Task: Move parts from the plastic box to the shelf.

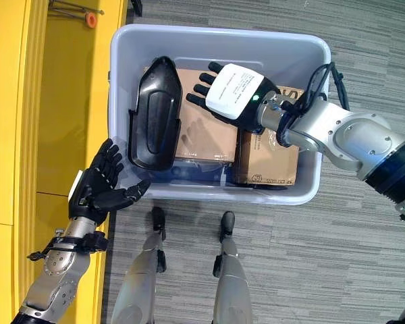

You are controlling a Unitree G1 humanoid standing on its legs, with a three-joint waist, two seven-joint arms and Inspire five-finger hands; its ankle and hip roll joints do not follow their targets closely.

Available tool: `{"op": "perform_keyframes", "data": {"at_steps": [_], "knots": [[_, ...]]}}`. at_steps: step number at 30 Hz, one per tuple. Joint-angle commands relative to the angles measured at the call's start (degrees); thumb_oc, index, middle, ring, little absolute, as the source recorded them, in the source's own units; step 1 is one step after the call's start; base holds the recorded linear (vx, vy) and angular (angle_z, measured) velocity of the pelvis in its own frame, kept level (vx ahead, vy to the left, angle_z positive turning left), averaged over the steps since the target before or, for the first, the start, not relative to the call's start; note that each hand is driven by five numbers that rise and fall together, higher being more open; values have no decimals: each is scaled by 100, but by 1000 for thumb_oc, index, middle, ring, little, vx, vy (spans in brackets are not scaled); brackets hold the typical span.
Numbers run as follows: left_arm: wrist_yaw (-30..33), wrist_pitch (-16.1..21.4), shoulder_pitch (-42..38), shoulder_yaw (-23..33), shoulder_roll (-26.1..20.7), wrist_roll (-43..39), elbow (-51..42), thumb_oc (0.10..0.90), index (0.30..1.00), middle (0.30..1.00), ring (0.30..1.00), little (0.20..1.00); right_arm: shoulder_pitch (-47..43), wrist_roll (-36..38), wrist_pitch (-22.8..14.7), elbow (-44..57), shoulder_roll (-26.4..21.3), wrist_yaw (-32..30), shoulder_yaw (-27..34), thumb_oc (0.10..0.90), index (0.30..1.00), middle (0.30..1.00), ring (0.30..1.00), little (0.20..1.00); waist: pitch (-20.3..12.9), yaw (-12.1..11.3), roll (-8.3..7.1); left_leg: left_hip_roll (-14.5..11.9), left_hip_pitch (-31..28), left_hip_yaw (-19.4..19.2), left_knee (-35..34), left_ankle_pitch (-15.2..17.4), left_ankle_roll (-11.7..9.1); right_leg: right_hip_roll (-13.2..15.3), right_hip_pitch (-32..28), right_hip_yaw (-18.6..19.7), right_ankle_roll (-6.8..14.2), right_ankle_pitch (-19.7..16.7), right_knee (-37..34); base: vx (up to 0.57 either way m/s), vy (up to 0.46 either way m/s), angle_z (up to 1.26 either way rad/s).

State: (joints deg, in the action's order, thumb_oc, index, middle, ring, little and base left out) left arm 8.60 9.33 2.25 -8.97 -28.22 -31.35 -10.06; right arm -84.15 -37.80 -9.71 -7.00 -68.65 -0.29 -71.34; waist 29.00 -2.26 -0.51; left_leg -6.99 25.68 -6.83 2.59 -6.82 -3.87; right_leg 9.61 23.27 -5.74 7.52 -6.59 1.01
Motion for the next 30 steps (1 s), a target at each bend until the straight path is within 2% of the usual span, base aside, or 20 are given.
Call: {"op": "perform_keyframes", "data": {"at_steps": [1,12,30], "knots": [[68,621,52,43,-137,-76,-881,900,1000,1000,1000,1000,-1025,50,55,297,-164,-158,-192,900,1000,1000,1000,1000,-153,-167,-32,-598,-52,-26,-231,-399,-455,-71,178,-243,-52,695,921,17,-10,3],[166,633,-36,15,-125,-85,-930,900,1000,1000,1000,1000,-1542,51,11,568,61,-31,-568,900,1000,1000,1000,1000,-140,-207,-46,-589,-9,31,-246,-383,-458,-77,209,-287,-76,744,954,8,-5,3],[297,675,-202,-37,-111,-99,-983,900,1000,1000,1000,1000,-1869,134,15,594,542,48,-739,900,1000,1000,1000,1000,-79,-297,-97,-594,132,175,-274,-412,-471,-132,322,-398,-128,822,1065,0,0,0]]}}
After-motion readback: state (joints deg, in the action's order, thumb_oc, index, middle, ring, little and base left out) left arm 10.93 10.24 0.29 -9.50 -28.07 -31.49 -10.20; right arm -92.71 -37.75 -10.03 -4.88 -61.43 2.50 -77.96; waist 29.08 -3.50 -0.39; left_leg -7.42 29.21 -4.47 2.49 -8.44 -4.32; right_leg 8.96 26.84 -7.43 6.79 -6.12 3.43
